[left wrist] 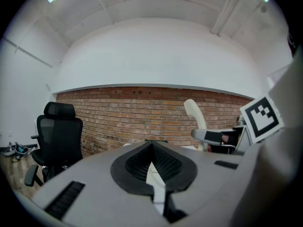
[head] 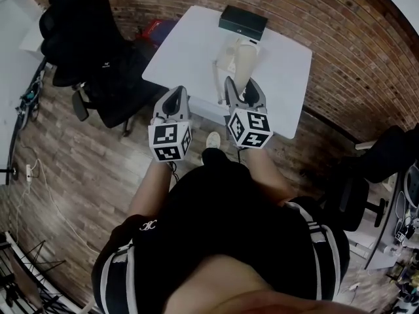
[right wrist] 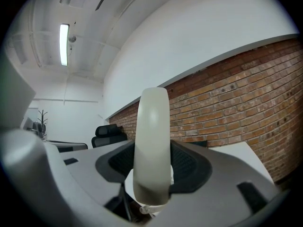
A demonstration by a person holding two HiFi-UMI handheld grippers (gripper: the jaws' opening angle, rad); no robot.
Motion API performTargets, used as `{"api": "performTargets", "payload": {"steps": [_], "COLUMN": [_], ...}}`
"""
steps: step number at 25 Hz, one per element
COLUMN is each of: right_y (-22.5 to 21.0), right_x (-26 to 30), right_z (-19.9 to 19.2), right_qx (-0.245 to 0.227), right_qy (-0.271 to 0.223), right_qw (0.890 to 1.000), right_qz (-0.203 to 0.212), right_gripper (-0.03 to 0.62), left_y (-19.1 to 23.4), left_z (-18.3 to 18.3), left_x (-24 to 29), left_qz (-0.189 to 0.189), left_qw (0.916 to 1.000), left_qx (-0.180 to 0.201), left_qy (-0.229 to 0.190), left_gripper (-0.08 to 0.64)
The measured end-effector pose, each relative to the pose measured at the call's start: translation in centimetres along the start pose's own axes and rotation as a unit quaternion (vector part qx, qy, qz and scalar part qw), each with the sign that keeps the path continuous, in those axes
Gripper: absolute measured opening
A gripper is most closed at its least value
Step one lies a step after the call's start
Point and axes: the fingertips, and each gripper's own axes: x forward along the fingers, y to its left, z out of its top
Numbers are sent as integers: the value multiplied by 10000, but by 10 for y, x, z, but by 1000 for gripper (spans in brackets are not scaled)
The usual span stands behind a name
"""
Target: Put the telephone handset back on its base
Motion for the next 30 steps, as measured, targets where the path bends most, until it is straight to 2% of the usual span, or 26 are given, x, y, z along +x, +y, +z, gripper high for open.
{"api": "performTargets", "payload": {"steps": [7, 15, 23, 30], "right_y": [-17, -51, -98, -124], "right_x": [57, 134, 185, 204], "right_z": [4, 17, 13, -1], "right_qx": [74, 231, 424, 631], "right_qy": [59, 108, 263, 514], "right_qw": [10000, 9997, 9984, 9949], "right_qz": [20, -12, -266, -594], "right_gripper": [202, 202, 202, 202], "left_y": [20, 30, 25, 23], "left_z": [13, 27, 35, 24], "left_x": [57, 145, 230, 264], "left_qz": [7, -185, -470, -709], "left_qw": [10000, 9995, 9980, 9957], "left_qx": [68, 165, 263, 240], "left_qy": [52, 177, 335, 551], "left_gripper": [-5, -5, -5, -5]}}
